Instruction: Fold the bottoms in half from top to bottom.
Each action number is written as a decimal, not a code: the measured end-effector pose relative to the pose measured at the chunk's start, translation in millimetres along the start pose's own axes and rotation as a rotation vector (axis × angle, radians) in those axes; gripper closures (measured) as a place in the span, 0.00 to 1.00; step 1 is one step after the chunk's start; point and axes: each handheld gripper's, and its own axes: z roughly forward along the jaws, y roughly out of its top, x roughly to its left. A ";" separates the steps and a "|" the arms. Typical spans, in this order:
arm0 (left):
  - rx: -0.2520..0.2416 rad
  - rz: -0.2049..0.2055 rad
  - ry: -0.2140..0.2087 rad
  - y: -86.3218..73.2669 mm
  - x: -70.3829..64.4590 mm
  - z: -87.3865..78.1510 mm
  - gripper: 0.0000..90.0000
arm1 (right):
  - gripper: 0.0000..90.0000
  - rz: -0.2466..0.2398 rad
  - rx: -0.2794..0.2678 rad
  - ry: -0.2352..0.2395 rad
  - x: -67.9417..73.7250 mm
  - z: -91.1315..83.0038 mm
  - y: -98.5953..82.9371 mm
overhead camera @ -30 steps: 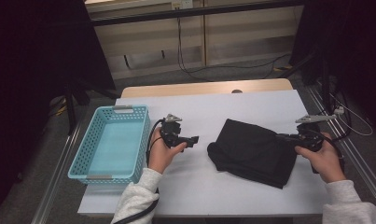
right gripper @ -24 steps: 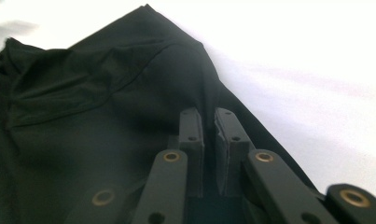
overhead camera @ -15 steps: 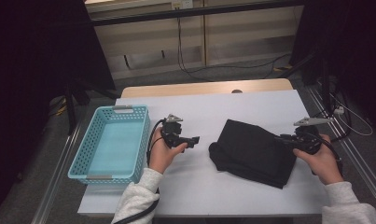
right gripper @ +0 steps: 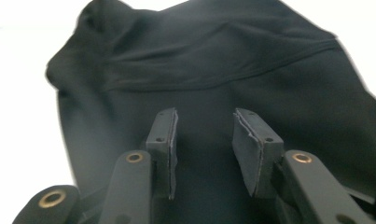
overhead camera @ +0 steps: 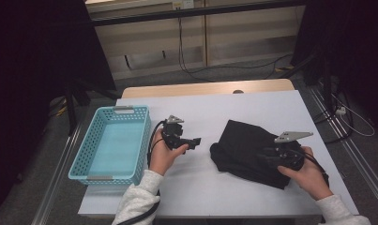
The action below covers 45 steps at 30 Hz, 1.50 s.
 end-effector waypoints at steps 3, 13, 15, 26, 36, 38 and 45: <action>-0.006 0.002 0.006 -0.3 0.1 -1.3 0.14 | 0.69 -0.015 -0.008 0.035 12.2 -2.0 -3.4; -0.005 0.002 0.002 -0.7 -1.1 -1.5 0.14 | 0.98 -0.064 0.054 0.035 15.7 6.0 -14.9; 0.001 0.006 0.001 -0.8 -0.7 -1.4 0.14 | 1.00 -0.058 0.053 0.039 12.6 4.0 -15.5; -0.003 0.003 -0.007 0.3 -1.7 -1.2 0.14 | 1.00 -0.080 0.026 0.036 7.6 -29.9 -16.8; 0.014 0.019 -0.010 -0.5 -7.7 4.4 0.14 | 0.87 -0.052 0.024 -0.015 -5.5 -45.1 -36.7; 0.014 0.017 -0.013 -1.2 -8.7 6.3 0.14 | 0.78 -0.027 -0.007 -0.032 -8.7 -45.1 -32.8; 0.024 0.026 -0.012 -1.5 -8.7 7.9 0.14 | 0.74 0.029 -0.064 -0.152 -38.5 -36.2 -18.4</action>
